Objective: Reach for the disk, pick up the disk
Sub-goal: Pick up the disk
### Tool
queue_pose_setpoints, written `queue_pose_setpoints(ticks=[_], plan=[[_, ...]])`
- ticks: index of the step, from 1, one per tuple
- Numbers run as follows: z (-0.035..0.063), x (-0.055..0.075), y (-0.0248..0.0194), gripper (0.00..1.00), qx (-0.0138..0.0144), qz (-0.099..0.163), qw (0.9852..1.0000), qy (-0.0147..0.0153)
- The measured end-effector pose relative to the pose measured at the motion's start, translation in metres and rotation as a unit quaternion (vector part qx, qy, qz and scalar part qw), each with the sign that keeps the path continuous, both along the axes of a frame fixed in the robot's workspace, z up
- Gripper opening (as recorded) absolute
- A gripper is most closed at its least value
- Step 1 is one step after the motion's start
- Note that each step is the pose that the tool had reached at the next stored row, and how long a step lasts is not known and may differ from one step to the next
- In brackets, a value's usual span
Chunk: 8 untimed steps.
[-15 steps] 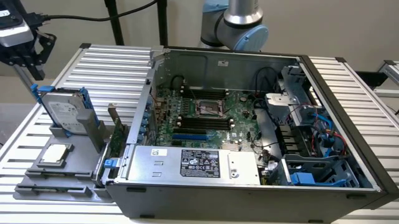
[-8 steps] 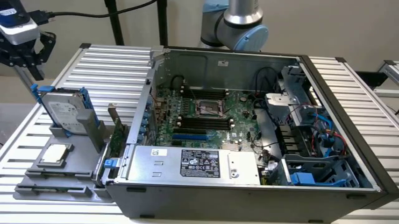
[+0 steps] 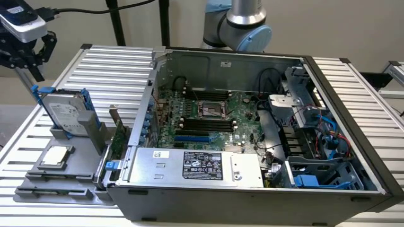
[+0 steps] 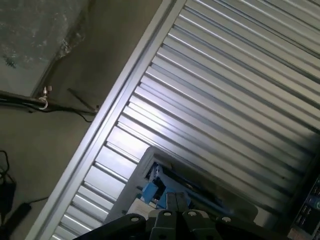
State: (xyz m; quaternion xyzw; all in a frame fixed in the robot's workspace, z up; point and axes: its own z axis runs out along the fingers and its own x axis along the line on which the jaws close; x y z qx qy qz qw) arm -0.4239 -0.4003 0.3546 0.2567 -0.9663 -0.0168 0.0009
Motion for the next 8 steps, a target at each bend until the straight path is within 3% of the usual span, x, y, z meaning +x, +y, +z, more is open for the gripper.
queue_pose_setpoints(ticks=[4,8], plan=[[0.0000,0.0000,0.0000,0.11,0.0000,0.036,0.9993,-0.0005],[0.0000,0.0000,0.0000,0.11,0.0000,0.072,0.9974,-0.0008]])
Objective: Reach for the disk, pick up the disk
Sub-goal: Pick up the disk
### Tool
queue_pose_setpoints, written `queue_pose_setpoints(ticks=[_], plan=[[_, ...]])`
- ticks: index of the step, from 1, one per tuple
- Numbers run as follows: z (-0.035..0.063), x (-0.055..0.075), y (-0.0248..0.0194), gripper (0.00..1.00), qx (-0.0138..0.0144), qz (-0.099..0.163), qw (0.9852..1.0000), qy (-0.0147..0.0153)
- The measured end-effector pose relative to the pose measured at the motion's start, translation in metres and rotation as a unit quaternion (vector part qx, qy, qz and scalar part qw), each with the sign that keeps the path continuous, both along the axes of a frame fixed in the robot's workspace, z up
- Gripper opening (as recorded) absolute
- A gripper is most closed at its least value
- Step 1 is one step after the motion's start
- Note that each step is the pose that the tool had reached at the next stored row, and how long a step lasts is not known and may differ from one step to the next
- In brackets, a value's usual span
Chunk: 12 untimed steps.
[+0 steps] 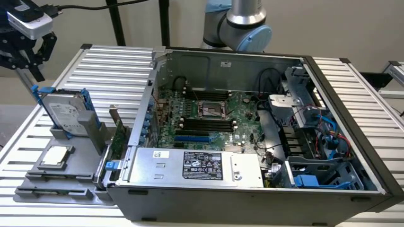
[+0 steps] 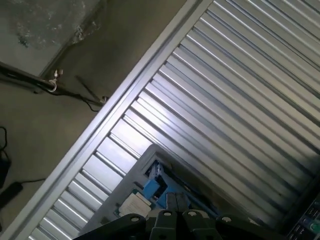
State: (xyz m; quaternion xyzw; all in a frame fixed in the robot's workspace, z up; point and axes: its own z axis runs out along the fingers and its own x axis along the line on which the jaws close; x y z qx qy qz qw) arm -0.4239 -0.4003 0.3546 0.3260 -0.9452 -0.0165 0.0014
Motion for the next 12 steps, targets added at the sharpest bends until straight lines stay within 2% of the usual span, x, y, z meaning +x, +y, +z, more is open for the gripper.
queue_pose_setpoints(ticks=[3,6,9,12], plan=[[0.0000,0.0000,0.0000,0.11,0.0000,0.027,0.9996,-0.0003],[0.0000,0.0000,0.0000,0.11,0.0000,0.055,0.9985,-0.0006],[0.0000,0.0000,0.0000,0.11,0.0000,0.082,0.9966,-0.0008],[0.0000,0.0000,0.0000,0.11,0.0000,0.109,0.9941,-0.0009]])
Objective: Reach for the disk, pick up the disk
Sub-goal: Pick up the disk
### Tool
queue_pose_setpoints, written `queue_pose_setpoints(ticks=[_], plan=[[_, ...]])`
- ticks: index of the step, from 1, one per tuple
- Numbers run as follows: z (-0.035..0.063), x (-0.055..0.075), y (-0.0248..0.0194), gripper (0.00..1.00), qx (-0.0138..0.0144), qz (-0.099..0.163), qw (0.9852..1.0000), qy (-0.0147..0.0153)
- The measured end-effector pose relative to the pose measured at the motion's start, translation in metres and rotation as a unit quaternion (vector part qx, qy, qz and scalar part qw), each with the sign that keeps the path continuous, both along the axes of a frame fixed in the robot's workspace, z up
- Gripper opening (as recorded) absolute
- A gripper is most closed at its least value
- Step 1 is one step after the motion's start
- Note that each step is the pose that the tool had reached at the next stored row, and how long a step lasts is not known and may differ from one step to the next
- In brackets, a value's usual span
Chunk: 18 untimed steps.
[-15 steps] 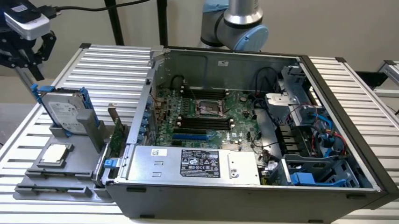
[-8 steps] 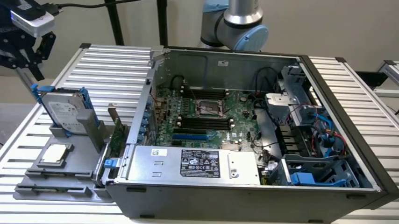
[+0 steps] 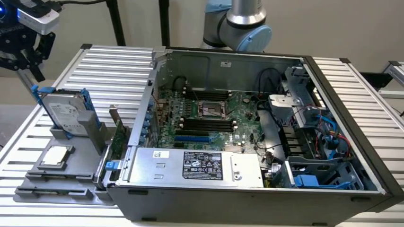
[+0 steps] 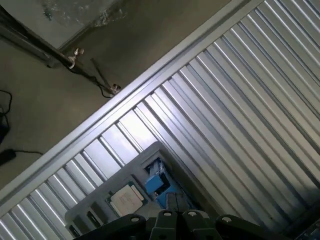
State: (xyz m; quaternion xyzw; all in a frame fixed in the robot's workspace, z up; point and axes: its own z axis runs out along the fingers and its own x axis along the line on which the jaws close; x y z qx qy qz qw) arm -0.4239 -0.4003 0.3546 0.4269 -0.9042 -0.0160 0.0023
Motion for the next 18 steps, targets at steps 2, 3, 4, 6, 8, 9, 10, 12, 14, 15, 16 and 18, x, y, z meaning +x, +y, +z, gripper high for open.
queue_pose_setpoints(ticks=[2,3,4,6,8,9,10,12,14,15,16,18], plan=[[0.0000,0.0000,0.0000,0.11,0.0000,0.018,0.9998,-0.0001],[0.0000,0.0000,0.0000,0.11,0.0000,0.028,0.9996,-0.0001],[0.0000,0.0000,0.0000,0.11,0.0000,0.037,0.9993,-0.0002],[0.0000,0.0000,0.0000,0.11,0.0000,0.055,0.9985,-0.0002],[0.0000,0.0000,0.0000,0.11,0.0000,0.073,0.9974,-0.0004],[0.0000,0.0000,0.0000,0.11,0.0000,0.082,0.9967,-0.0005],[0.0000,0.0000,0.0000,0.11,0.0000,0.091,0.9958,-0.0006],[0.0000,0.0000,0.0000,0.11,0.0000,0.109,0.9941,-0.0009],[0.0000,0.0000,0.0000,0.11,-0.0001,0.126,0.9921,-0.0015],[-0.0001,0.0001,0.0000,0.11,-0.0001,0.133,0.9911,-0.0022],[0.0000,0.0001,0.0000,0.11,-0.0002,0.140,0.9902,-0.0027],[0.0001,0.0002,-0.0001,0.11,-0.0004,0.153,0.9882,-0.0039]])
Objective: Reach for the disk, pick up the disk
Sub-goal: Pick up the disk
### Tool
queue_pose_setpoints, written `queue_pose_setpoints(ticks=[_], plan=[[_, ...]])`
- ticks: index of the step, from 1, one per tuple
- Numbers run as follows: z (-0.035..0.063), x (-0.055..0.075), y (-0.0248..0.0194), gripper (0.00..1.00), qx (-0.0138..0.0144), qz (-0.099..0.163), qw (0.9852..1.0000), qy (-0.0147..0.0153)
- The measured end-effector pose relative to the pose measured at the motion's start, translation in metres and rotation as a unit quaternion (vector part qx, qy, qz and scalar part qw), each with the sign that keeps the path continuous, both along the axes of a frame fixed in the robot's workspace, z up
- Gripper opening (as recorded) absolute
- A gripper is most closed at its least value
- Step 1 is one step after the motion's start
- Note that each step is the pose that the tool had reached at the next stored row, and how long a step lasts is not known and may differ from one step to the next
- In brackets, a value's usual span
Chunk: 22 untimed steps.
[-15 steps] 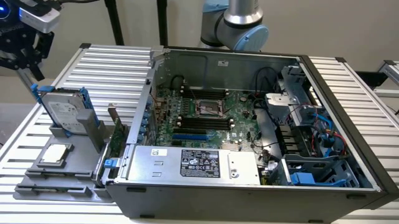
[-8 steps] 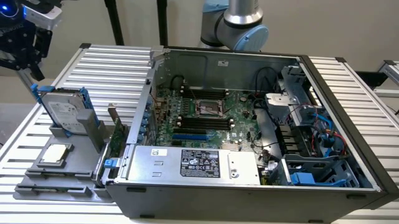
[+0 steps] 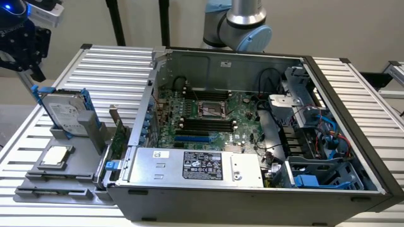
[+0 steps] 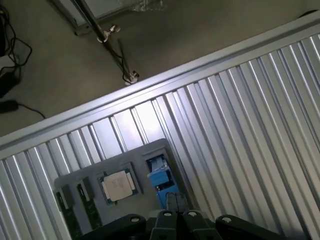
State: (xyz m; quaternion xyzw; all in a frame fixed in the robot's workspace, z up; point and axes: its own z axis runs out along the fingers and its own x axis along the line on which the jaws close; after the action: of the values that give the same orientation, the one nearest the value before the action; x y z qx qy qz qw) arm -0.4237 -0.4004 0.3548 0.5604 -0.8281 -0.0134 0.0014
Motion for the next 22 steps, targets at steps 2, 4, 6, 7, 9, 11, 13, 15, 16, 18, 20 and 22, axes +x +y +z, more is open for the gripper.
queue_pose_setpoints(ticks=[2,4,6,7,9,11,13,15,16,18,20,22], plan=[[-0.0002,0.0001,-0.0001,0.11,0.0001,0.014,0.9999,-0.0012],[-0.0002,0.0001,-0.0001,0.11,0.0001,0.029,0.9996,-0.0017],[-0.0002,0.0001,-0.0002,0.11,0.0001,0.046,0.9990,-0.0019],[-0.0001,0.0001,-0.0002,0.11,0.0001,0.054,0.9985,-0.0020],[-0.0002,0.0002,-0.0001,0.11,0.0001,0.072,0.9974,-0.0022],[-0.0002,0.0002,-0.0001,0.11,0.0002,0.089,0.9960,-0.0023],[-0.0001,0.0004,0.0000,0.11,0.0002,0.104,0.9946,-0.0022],[-0.0002,0.0010,-0.0001,0.11,0.0002,0.117,0.9931,-0.0022],[-0.0002,0.0014,-0.0001,0.11,0.0003,0.123,0.9923,-0.0023],[-0.0001,0.0022,-0.0001,0.11,0.0002,0.135,0.9908,-0.0022],[-0.0002,0.0033,-0.0002,0.11,0.0003,0.146,0.9892,-0.0022],[-0.0002,0.0047,-0.0005,0.11,0.0003,0.153,0.9882,-0.0022]])
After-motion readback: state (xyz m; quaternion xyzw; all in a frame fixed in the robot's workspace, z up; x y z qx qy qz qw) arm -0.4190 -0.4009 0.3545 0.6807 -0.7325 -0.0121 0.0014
